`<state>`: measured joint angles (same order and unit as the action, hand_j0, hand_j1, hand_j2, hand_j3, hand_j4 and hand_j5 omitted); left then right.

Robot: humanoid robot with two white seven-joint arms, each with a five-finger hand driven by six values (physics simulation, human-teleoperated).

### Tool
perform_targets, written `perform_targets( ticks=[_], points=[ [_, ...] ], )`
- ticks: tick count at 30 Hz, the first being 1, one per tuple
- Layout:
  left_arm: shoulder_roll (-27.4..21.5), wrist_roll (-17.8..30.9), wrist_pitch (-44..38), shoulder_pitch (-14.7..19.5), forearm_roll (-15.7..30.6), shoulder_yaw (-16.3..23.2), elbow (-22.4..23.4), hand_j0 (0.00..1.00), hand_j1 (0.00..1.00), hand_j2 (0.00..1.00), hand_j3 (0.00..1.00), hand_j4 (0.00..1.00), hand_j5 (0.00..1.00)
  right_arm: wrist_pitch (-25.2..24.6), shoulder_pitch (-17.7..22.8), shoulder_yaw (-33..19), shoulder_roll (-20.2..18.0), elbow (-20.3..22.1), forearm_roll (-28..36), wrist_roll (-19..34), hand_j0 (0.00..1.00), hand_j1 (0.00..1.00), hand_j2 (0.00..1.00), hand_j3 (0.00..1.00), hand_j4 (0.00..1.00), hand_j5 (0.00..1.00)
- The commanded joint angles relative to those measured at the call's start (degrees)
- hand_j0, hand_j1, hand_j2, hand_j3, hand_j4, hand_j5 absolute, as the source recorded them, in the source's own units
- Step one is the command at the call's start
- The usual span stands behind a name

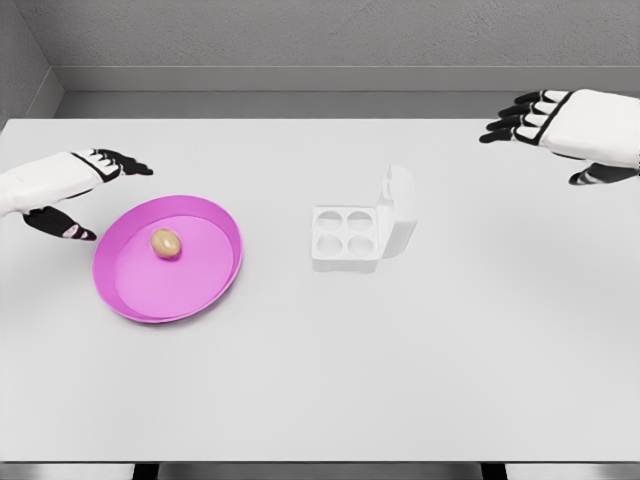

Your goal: Pack egg into the box and close the box lid

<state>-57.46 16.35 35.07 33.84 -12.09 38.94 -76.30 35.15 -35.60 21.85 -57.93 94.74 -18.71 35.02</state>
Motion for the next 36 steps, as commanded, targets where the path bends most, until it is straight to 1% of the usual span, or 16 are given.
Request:
perform_targets(
  ticks=[1,4,6,7,10,11,14,16,18,20,21,23,27,30,34,36],
  points=[
    [-0.11,0.78,-0.07,0.0,0.31,-0.09,-0.25,1.0,1.0,1.0,1.0,1.0,1.0,-0.15,0.0,0.21,0.28,0.97,0.16,-0.02,1.0,1.0,1.0,1.0,1.0,1.0],
    [-0.72,0.87,-0.07,0.26,0.22,1.05,-0.78,1.0,1.0,1.0,1.0,1.0,1.0,-0.15,-0.09,0.12,0.28,0.88,0.25,-0.02,1.0,1.0,1.0,1.0,1.0,1.0],
    [-2.83,2.28,-0.07,3.6,0.31,6.67,-6.48,1.0,1.0,1.0,1.0,1.0,1.0,-0.15,0.09,0.21,0.1,0.88,0.25,-0.02,1.0,1.0,1.0,1.0,1.0,1.0],
    [-2.92,2.37,-0.07,3.87,0.31,7.38,-7.37,1.0,1.0,1.0,1.0,1.0,1.0,-0.15,0.35,0.38,-0.07,0.88,0.16,-0.02,1.0,1.0,1.0,1.0,1.0,1.0],
    [-2.74,2.45,-0.07,3.96,0.22,8.08,-7.55,1.0,1.0,1.0,1.0,1.0,1.0,-0.15,0.61,0.65,-1.04,0.53,-0.1,-0.02,1.0,1.0,1.0,1.0,1.0,1.0],
    [-2.74,2.45,-0.07,4.66,0.31,9.13,-7.55,1.0,1.0,1.0,1.0,1.0,1.0,-0.15,1.76,1.96,-0.95,0.53,-0.1,-0.02,1.0,1.0,1.0,1.0,1.0,1.0],
    [-2.31,2.45,-0.07,5.36,0.22,9.22,-7.37,1.0,1.0,1.0,1.0,1.0,1.0,-0.15,1.93,5.48,-1.04,0.79,-0.19,-0.02,1.0,1.0,1.0,1.0,1.0,1.0],
    [-2.22,2.54,-0.07,5.36,0.13,9.22,-7.37,1.0,1.0,1.0,1.0,1.0,1.0,-0.15,2.02,5.75,-0.95,0.97,-0.19,-0.02,1.0,1.0,1.0,1.0,1.0,1.0],
    [-1.69,2.45,-0.07,5.27,0.13,11.16,-7.2,1.0,1.0,1.0,1.0,1.0,1.0,-0.15,1.93,6.98,-0.86,1.23,-0.19,-0.02,1.0,1.0,1.0,1.0,1.0,1.0],
    [-1.6,2.72,-0.07,5.36,0.04,11.16,-7.11,0.99,0.99,0.99,0.99,0.99,0.99,-0.15,1.93,7.06,-0.86,1.58,-0.19,-0.02,1.0,1.0,1.0,1.0,1.0,1.0],
    [-1.34,2.72,-0.07,5.36,-1.18,11.16,-7.11,0.93,0.93,0.93,0.93,0.93,0.93,-0.15,1.93,7.06,-0.86,1.5,-0.1,-0.02,1.0,1.0,1.0,1.0,1.0,1.0],
    [-0.9,2.81,-0.07,5.36,-1.45,11.16,-6.67,0.93,0.93,0.93,0.93,0.93,0.93,-0.15,1.76,7.06,-0.78,1.41,-0.19,-0.02,1.0,1.0,1.0,1.0,1.0,1.0],
    [-0.02,2.81,-0.07,5.89,-3.65,11.07,-6.32,0.92,0.92,0.92,0.92,0.92,0.92,-0.15,1.49,7.06,-0.69,1.32,-0.01,-0.02,1.0,1.0,1.0,1.0,1.0,1.0],
    [1.65,3.24,-0.07,5.89,-3.91,11.07,-5.0,0.92,0.92,0.92,0.92,0.92,0.92,-0.15,1.41,7.06,-0.51,1.23,-0.01,-0.02,1.0,1.0,1.0,1.0,1.0,1.0],
    [2.44,3.33,-0.07,6.15,-4.53,11.07,-4.04,0.92,0.92,0.92,0.92,0.92,0.92,-0.15,1.41,7.06,-0.42,1.14,-0.01,-0.02,1.0,1.0,1.0,1.0,1.0,1.0],
    [3.85,3.33,-0.07,6.24,-5.84,11.07,-2.89,0.92,0.92,0.92,0.92,0.92,0.92,-0.15,1.41,7.06,-0.42,1.06,-0.01,-0.02,1.0,1.0,1.0,1.0,1.0,1.0]
  ],
)
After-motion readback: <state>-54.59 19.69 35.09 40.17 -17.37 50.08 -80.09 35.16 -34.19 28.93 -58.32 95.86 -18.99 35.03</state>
